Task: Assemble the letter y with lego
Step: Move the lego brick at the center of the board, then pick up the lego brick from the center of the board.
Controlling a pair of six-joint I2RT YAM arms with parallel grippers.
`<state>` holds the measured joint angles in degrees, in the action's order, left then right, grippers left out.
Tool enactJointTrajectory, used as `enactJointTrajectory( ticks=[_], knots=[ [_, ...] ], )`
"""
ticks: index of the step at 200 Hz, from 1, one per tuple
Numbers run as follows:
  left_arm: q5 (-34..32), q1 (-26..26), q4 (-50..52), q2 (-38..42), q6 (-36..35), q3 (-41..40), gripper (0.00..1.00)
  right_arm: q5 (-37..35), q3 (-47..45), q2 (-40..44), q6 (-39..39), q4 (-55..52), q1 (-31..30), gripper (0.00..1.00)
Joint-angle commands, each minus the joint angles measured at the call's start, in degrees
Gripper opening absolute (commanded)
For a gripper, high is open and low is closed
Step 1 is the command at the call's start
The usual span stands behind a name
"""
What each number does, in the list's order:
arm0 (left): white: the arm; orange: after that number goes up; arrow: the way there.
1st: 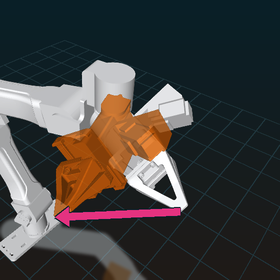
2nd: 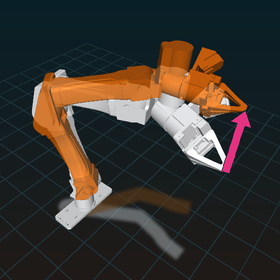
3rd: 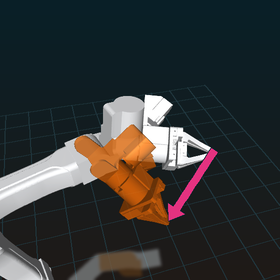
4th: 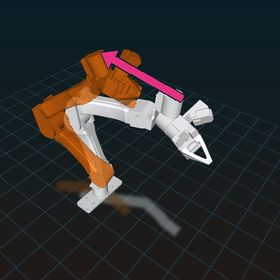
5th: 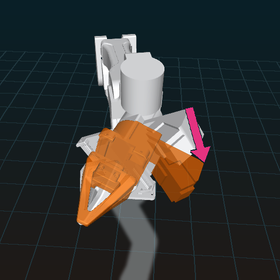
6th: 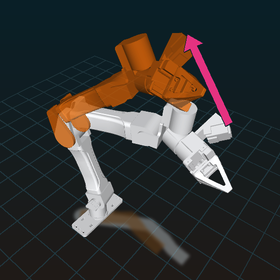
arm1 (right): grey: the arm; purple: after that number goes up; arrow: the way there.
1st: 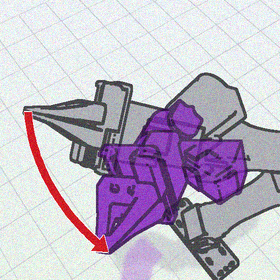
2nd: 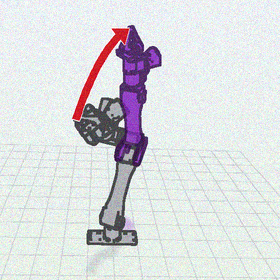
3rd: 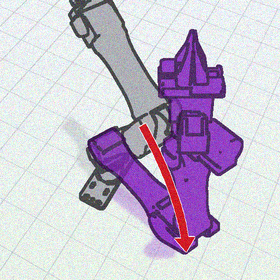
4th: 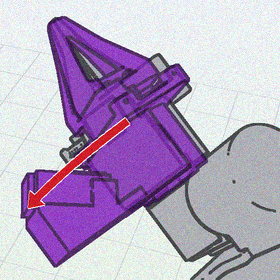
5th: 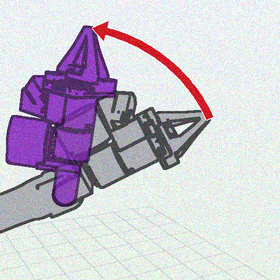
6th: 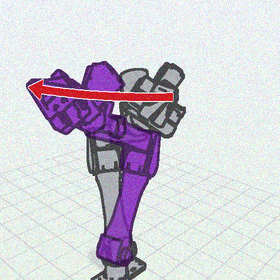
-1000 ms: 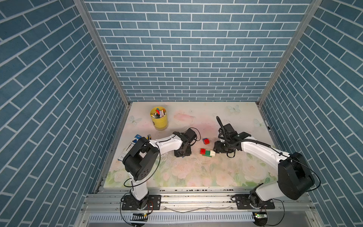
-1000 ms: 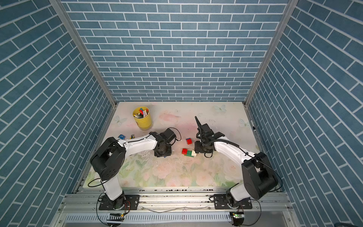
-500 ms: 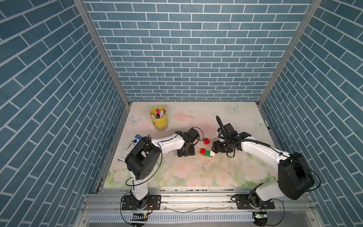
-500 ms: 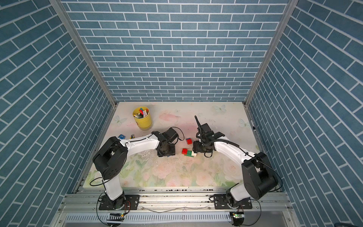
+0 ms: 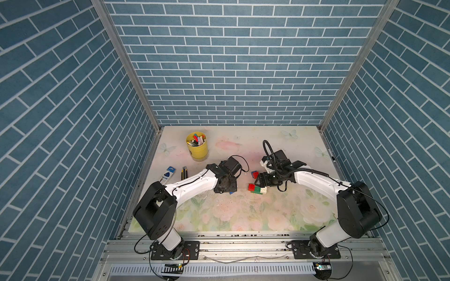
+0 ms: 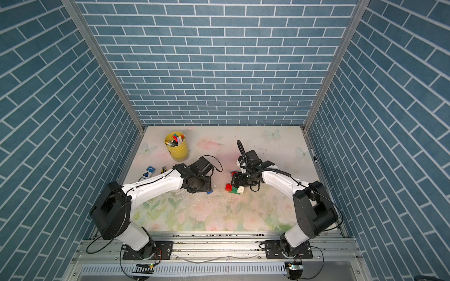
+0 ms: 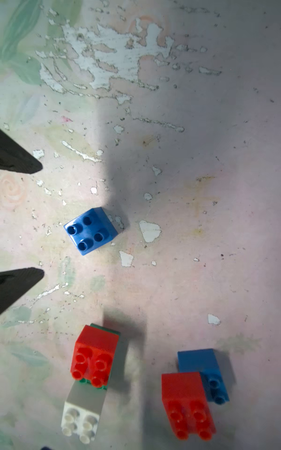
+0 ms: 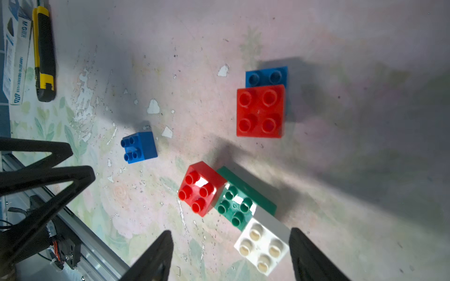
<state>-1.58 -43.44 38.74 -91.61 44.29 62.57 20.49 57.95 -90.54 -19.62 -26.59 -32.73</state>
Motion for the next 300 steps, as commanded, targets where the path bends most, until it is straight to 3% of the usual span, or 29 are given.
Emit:
enactJointTrajectory(
  ticks=[1, 59, 147, 207, 242, 300],
  knots=[
    [-1.3, 0.2, 1.3, 1.5, -1.3, -1.6, 0.65, 3.4, 2.3, -2.9, 4.0, 1.5, -0.1, 0.76],
    [-1.3, 1.2, 1.2, 2.8, -1.3, -3.1, 0.65, 6.2, 3.3, -7.9, 4.6, 2.8, -0.2, 0.75],
    [-1.4, 1.8, 0.9, 2.9, -1.4, -4.1, 0.65, 6.2, 1.0, -7.8, 3.8, 0.2, -5.1, 0.7],
    [-0.7, 2.0, -0.7, 5.4, -2.4, -6.2, 0.65, -8.1, 4.3, -6.7, 5.5, -8.5, -9.5, 0.67],
    [0.1, 2.2, -3.0, 8.3, -2.8, -8.8, 0.65, -10.4, 4.8, -6.9, 6.5, -10.3, -11.0, 0.66],
    [0.5, 2.7, -3.3, 7.9, -2.4, -9.9, 0.65, -11.8, 7.0, -9.3, 7.3, -11.8, -13.2, 0.55]
  ],
)
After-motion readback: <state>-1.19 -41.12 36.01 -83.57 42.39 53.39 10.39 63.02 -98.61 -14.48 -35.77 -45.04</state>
